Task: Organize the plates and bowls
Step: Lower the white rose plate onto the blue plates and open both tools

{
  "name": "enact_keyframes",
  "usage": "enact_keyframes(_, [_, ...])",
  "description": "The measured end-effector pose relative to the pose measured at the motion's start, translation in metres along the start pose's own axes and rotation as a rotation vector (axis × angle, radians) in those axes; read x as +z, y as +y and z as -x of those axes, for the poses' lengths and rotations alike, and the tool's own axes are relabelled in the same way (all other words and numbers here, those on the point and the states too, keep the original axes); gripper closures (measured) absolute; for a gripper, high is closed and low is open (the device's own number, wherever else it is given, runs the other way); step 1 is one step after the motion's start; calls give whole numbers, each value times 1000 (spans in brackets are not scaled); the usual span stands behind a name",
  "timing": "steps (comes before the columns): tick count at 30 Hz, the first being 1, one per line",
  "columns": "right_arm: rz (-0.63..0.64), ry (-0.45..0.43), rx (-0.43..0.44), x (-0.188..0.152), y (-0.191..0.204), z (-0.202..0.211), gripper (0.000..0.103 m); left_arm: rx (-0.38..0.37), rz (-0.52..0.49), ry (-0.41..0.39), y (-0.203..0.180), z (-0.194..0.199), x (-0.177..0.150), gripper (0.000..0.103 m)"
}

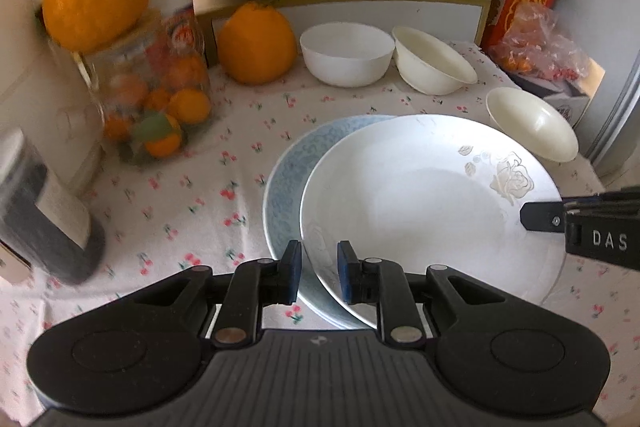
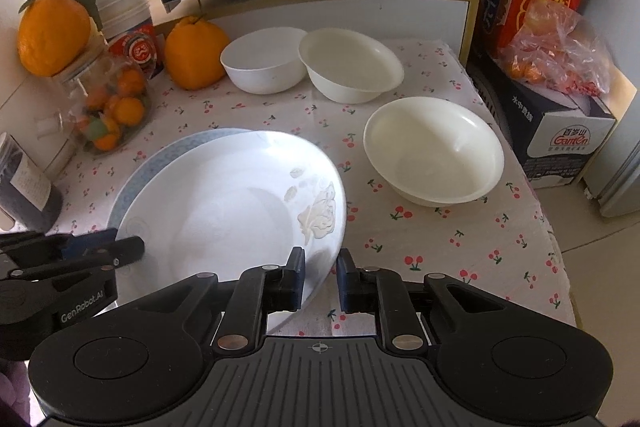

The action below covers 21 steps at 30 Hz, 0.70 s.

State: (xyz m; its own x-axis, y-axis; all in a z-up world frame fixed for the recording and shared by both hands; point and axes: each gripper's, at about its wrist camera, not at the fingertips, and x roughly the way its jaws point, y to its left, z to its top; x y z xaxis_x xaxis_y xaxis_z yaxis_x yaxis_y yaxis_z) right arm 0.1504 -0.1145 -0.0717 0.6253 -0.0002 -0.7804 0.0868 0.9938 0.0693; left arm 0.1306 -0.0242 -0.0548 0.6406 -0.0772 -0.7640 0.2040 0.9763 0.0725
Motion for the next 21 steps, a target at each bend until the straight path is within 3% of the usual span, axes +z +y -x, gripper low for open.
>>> enact_keyframes(4, [22, -4, -8, -1, 4, 0, 89, 25, -35, -37, -1, 8, -1, 72])
enact_keyframes(7, [28, -2, -8, -2, 6, -1, 89, 38, -21, -39, 4, 8, 0, 69])
enact_keyframes(17, [51, -1, -20, -2, 13, -6, 89, 27, 44, 12, 16, -2, -3, 67])
enact_keyframes(21, [58, 12, -15, -2, 18, -10, 89, 1, 72, 26, 19, -4, -3, 75])
